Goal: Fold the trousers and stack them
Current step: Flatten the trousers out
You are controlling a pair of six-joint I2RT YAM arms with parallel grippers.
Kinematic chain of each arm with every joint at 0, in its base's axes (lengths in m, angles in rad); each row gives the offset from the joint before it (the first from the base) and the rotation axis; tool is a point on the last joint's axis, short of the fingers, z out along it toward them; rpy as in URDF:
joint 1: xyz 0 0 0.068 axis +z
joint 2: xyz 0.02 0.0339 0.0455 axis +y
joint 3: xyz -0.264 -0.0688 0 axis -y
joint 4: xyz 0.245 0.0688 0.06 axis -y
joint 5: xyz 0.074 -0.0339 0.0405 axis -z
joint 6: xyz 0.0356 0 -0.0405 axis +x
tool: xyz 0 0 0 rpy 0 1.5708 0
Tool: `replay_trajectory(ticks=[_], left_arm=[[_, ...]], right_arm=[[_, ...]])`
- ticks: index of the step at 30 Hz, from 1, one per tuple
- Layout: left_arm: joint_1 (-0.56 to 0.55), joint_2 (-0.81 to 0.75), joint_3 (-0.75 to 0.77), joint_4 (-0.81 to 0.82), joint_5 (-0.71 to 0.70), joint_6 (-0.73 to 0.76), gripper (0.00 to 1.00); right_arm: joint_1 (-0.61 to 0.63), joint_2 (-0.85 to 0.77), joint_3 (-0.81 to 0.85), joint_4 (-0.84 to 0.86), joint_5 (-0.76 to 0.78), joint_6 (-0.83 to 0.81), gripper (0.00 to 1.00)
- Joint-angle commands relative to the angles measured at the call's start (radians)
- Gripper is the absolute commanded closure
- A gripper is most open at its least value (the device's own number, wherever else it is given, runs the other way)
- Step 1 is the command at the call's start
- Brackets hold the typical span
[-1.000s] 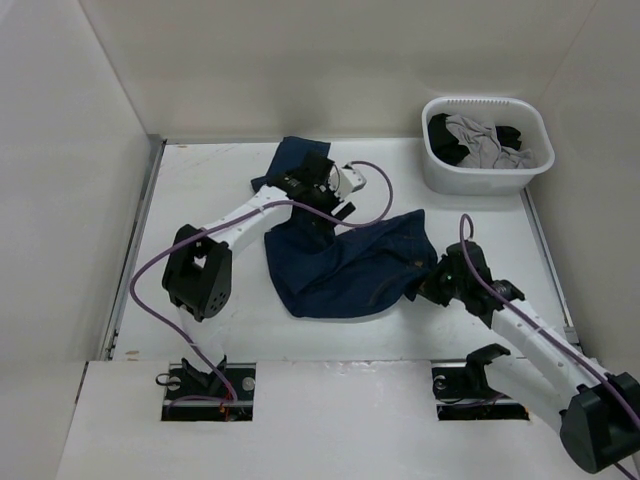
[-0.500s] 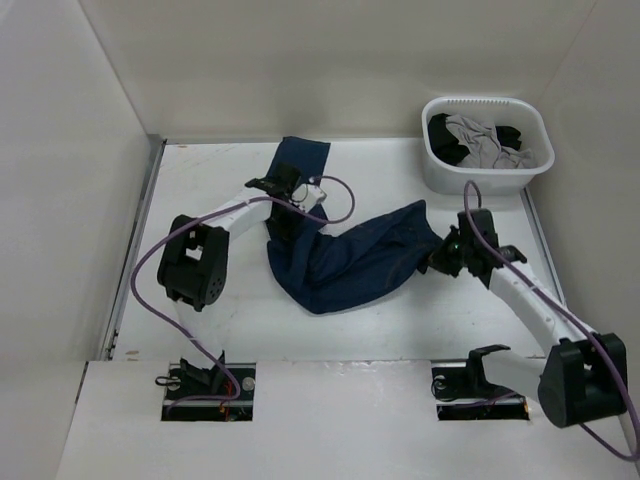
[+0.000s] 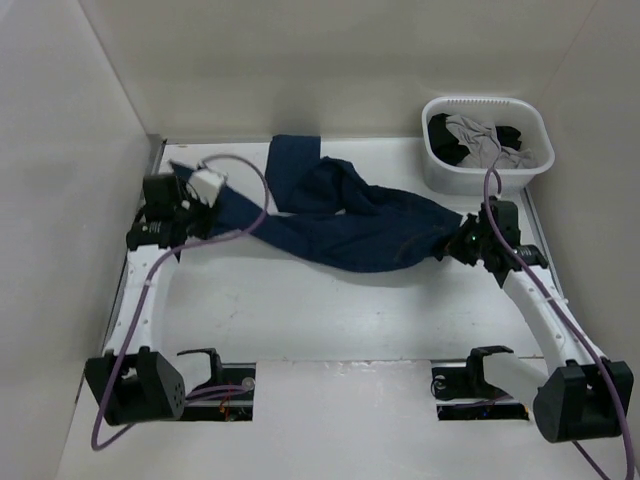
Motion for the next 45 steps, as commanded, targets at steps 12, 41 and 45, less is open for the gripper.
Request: replay_trajectory(ticks=[12, 41, 45], left_arm=[[0.178, 0.127, 0.109, -0.225, 0.122, 0.133, 0.33], [0.230, 0.916, 0.481, 0.038, -0.058, -0.185, 0.89], [0.285, 0.821, 0.492, 0.065, -0.116, -0.159, 1.00]], right_arm=[[-0.103, -0.111, -0.094, -0.048, -0.001, -0.048, 1.00], [-0.236, -0.071, -0.068, -0.038, -0.017, -0.092, 1.00], [-0.299, -0.067, 0.042, -0.073, -0.047, -0.117, 1.00]])
